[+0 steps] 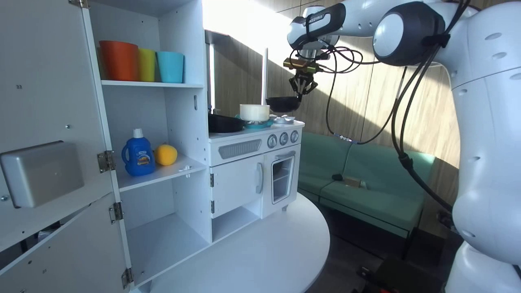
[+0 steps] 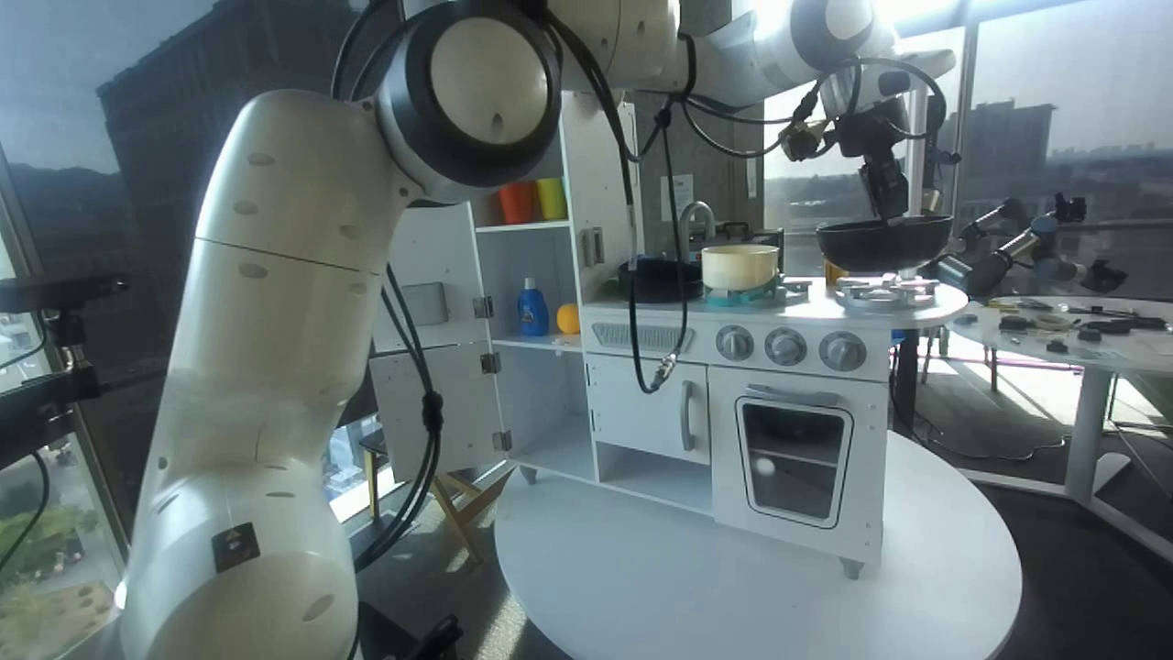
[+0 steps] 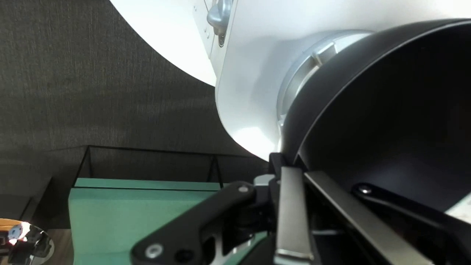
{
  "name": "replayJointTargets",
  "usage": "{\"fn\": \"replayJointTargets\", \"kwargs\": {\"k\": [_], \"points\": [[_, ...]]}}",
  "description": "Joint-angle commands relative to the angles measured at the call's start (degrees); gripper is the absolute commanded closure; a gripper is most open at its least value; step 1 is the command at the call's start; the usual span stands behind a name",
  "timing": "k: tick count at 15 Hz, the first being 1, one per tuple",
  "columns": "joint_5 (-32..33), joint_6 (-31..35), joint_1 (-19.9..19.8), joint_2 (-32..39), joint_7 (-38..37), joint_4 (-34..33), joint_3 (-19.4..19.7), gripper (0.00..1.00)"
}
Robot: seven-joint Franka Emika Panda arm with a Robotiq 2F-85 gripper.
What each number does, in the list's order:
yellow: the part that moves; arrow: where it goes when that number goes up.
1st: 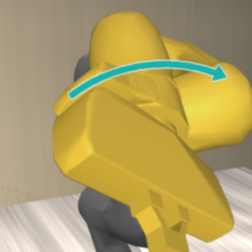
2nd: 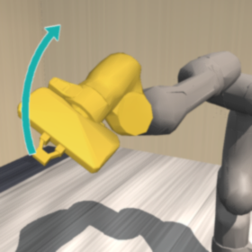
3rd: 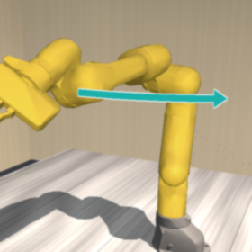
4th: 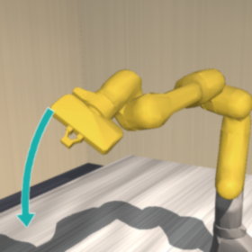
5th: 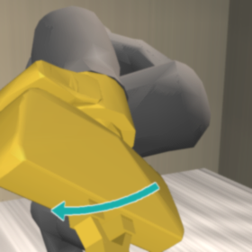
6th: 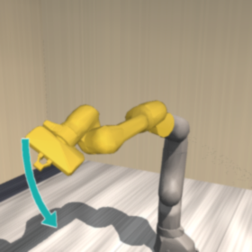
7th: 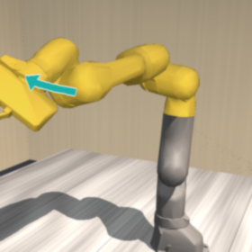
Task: Pick up the black bowl on the left and pour the contents into the white bowl on the right
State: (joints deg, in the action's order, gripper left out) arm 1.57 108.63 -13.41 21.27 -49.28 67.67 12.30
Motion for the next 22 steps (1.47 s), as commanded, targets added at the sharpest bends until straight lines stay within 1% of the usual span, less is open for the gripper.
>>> {"fn": "replayJointTargets", "kwargs": {"k": [1, 6, 7, 8, 9, 10, 11, 14, 16, 18, 19, 22], "points": [[-1.4, -3.3, -1.2, 4.6, 1.6, -8.6, -0.3, 0.93], [-1.6, -4.7, -1.8, 7.9, 2.1, -13.1, -0.5, 0.92], [-2.0, -4.5, -1.9, 8.3, 2.2, -13.6, -0.7, 0.89], [-2.0, -4.1, -1.9, 8.5, 2.4, -13.9, -0.7, 0.75], [-2.4, -3.9, -2.0, 8.8, 2.5, -14.3, -0.9, 0.64], [-2.9, -3.6, -2.0, 8.9, 2.7, -14.5, -1.1, 0.63], [-3.3, -3.4, -2.0, 8.9, 3.0, -14.7, -1.3, 0.57], [-4.7, -3.0, -1.7, 8.5, 3.8, -14.7, -1.9, 0.32], [-5.3, -3.1, -1.5, 7.9, 4.6, -14.6, -2.4, 0.19], [-6.3, -3.8, -1.6, 6.7, 8.6, -13.9, -3.6, 0.03], [-6.4, -4.5, -1.4, 6.4, 9.8, -13.9, -4.0, 0.0], [-7.3, -8.7, -1.3, 4.7, 14.3, -13.3, -5.5, 0.0]]}}
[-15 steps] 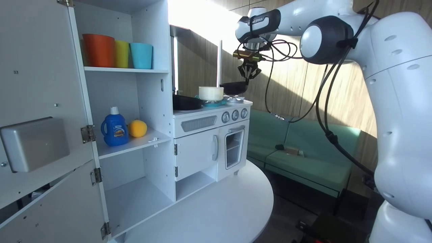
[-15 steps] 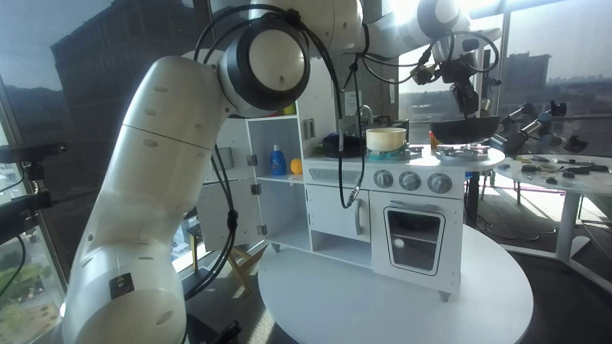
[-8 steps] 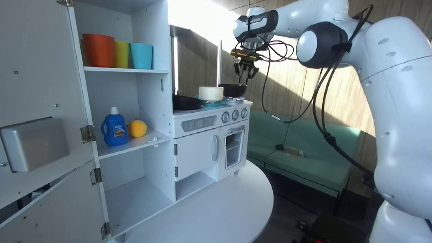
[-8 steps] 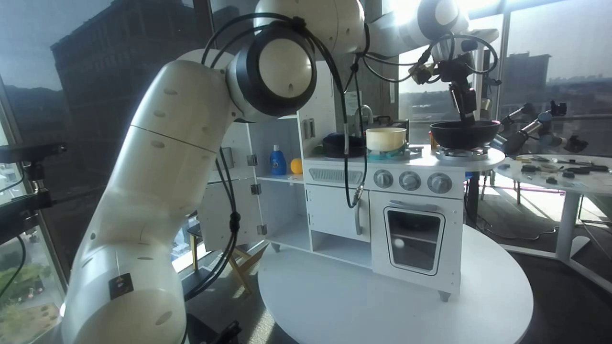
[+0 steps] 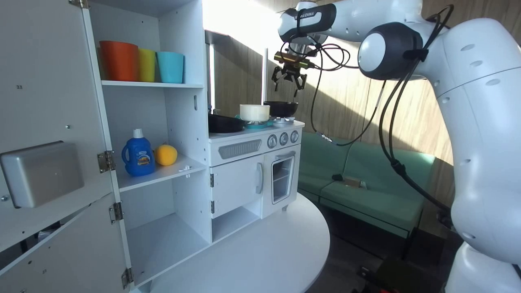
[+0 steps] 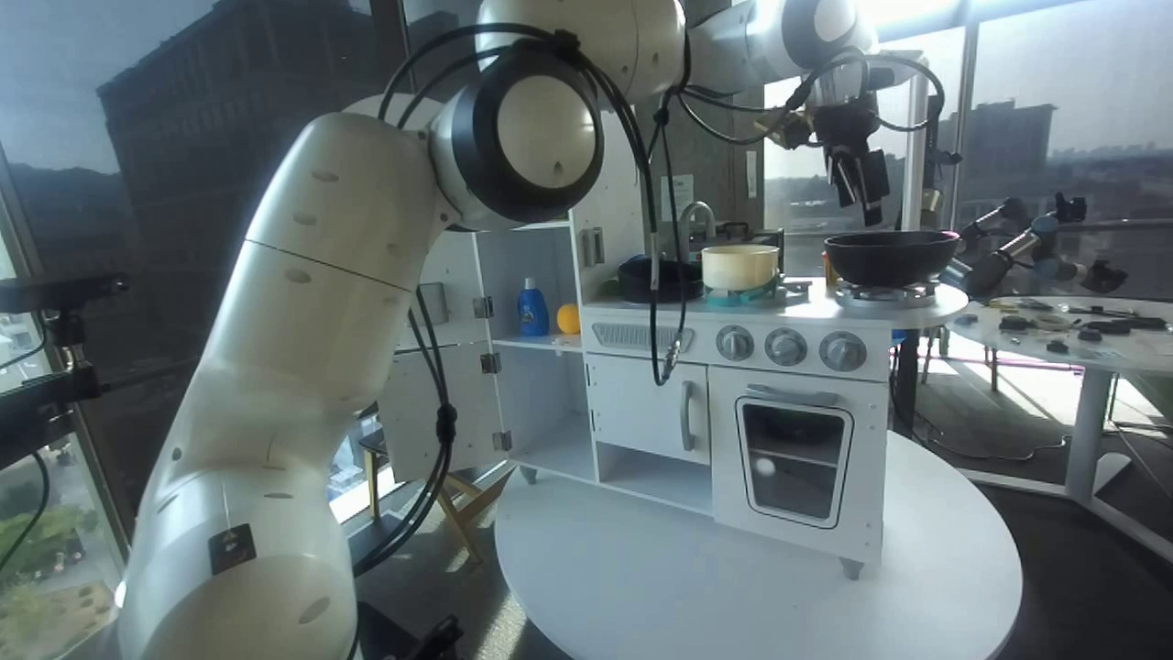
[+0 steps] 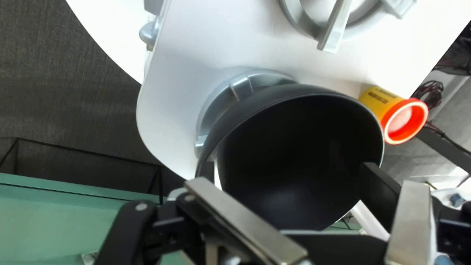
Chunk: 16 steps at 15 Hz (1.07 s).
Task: Pick up the black bowl on the left and pour the contents into the white bowl on the right
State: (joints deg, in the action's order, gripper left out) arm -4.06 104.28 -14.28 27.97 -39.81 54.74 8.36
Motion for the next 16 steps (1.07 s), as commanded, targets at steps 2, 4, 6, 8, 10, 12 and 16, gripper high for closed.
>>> {"fn": "replayJointTargets", "kwargs": {"k": [2, 4, 6, 8, 10, 12, 16], "points": [[-1.0, -7.6, -0.1, -3.5, 8.5, 0.1, -2.5, 0.0], [-0.5, -11.4, 0.1, -5.1, 12.3, 0.4, -3.3, 0.0], [1.0, -14.2, 1.1, -7.2, 16.6, 1.5, -4.0, 0.0], [1.6, -16.3, 1.8, -9.0, 21.0, 2.4, -4.9, 0.0], [2.2, -17.9, 2.8, -10.6, 25.0, 3.6, -5.6, 0.0], [2.9, -18.7, 3.7, -11.9, 27.9, 5.1, -6.1, 0.0], [3.1, -18.4, 4.7, -14.4, 32.6, 9.4, -6.5, 0.0]]}}
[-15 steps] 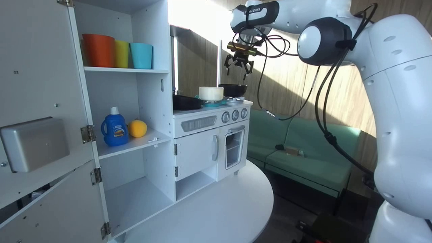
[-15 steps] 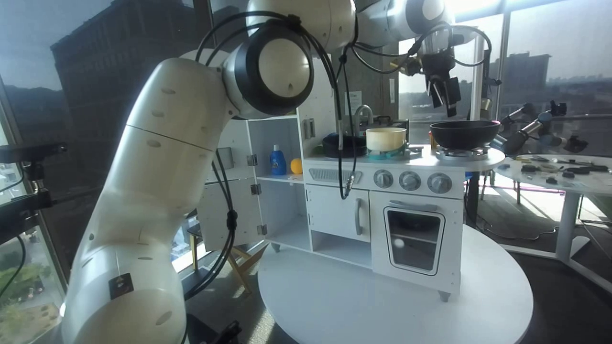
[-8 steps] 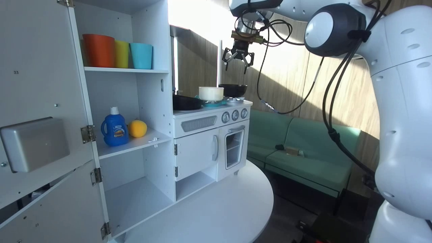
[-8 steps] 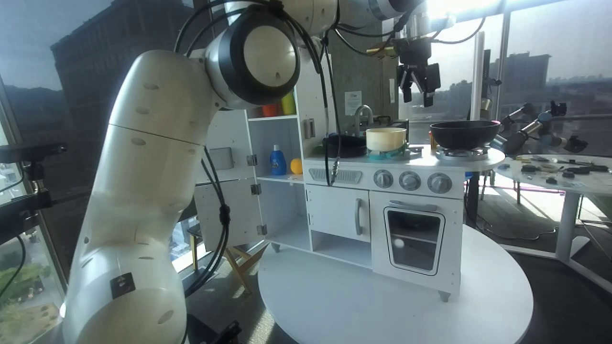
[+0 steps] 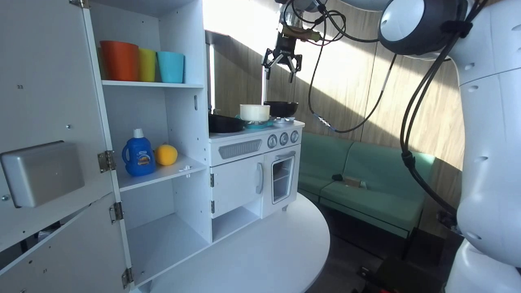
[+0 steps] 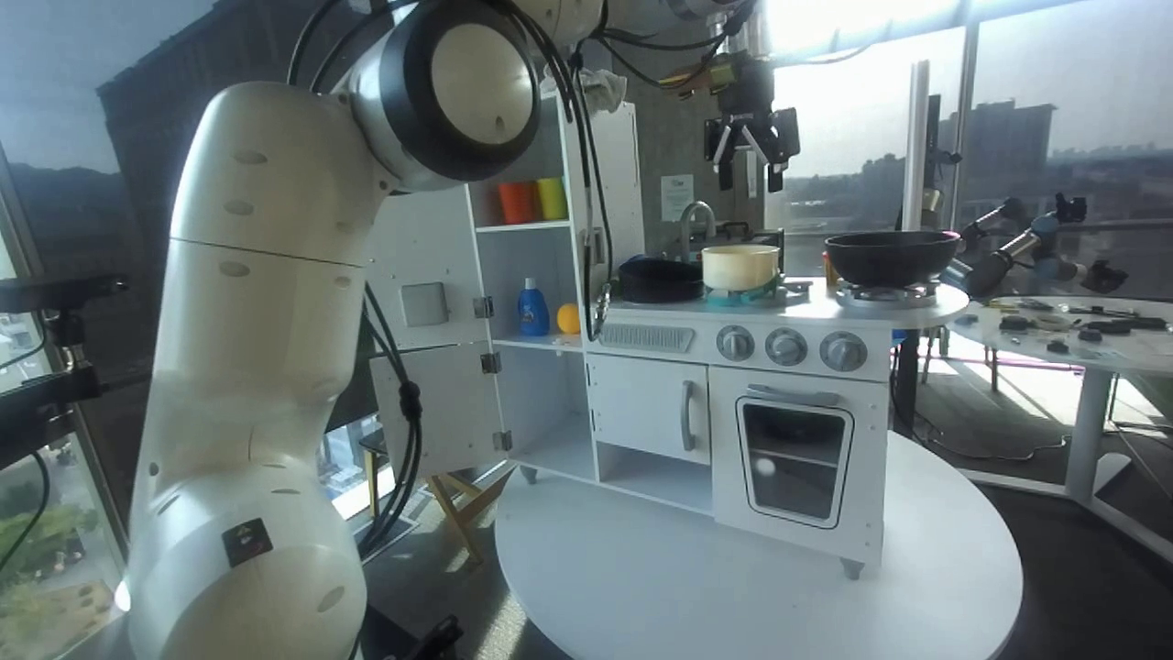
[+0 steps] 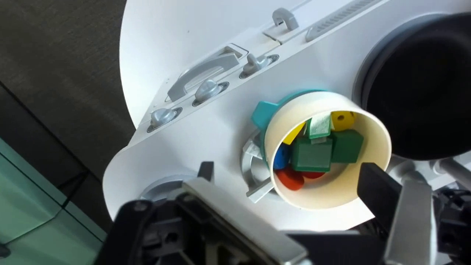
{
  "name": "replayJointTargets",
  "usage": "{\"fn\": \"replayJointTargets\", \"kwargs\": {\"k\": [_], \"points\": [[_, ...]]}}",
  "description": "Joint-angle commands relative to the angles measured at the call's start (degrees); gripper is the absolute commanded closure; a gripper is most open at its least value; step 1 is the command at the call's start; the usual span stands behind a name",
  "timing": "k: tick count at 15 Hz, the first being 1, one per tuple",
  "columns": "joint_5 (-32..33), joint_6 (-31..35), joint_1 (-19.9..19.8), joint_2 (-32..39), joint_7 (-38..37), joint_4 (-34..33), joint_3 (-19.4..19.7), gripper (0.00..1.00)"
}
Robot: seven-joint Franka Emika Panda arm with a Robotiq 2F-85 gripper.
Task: Pick up the black bowl on the left and pour the contents into the white bowl on the right
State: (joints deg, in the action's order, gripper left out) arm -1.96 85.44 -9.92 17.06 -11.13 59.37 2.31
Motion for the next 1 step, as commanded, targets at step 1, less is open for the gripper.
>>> {"fn": "replayJointTargets", "kwargs": {"k": [1], "points": [[1.4, 1.1, 0.6, -4.2, 5.1, 6.2, -0.5, 0.0]]}}
